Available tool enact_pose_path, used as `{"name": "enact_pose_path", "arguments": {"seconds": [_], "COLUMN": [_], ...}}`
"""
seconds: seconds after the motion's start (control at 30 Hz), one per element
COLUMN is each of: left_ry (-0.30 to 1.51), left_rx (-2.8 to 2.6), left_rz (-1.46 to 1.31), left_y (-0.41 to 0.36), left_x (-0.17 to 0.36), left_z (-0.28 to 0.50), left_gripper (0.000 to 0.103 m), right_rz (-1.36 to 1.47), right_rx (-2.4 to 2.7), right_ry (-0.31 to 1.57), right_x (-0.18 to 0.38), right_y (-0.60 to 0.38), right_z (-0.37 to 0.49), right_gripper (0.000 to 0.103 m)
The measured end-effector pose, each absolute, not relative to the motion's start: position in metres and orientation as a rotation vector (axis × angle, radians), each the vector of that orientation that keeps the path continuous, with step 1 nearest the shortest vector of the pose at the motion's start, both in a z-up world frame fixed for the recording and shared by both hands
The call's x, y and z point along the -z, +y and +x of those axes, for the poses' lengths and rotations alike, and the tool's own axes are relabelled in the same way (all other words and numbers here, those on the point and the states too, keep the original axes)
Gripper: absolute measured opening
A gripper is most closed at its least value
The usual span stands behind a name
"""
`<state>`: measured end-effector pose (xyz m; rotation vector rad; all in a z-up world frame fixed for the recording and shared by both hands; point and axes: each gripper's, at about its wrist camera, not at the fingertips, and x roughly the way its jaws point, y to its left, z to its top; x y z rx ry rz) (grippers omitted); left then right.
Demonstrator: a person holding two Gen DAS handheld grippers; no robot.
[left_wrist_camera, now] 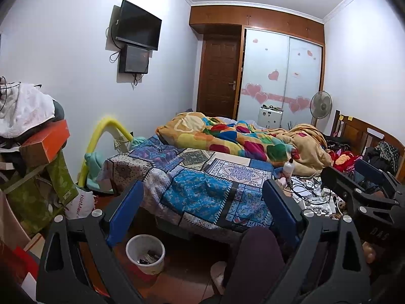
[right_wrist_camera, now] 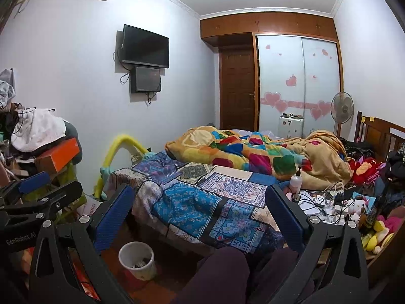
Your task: Collect trash
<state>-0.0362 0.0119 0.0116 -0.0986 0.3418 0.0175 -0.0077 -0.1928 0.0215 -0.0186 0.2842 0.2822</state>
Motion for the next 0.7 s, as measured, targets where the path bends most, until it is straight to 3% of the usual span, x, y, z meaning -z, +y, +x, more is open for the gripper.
{"name": "enact_pose_path", "arguments": {"seconds": [0.7], "left_ry": [0.341], "left_rx": [-0.019], "left_rz": [-0.101], "left_y": [0.013], "left_x": [-0.011], "left_z": [-0.0372], "left_gripper": [0.096], "right_rz": [-0.02], "right_rx": [-0.291], "right_ry": [0.291], "right_x": [-0.0226], "right_y": [-0.1947], "right_z": [-0.0079], "right_gripper": [0.103]}}
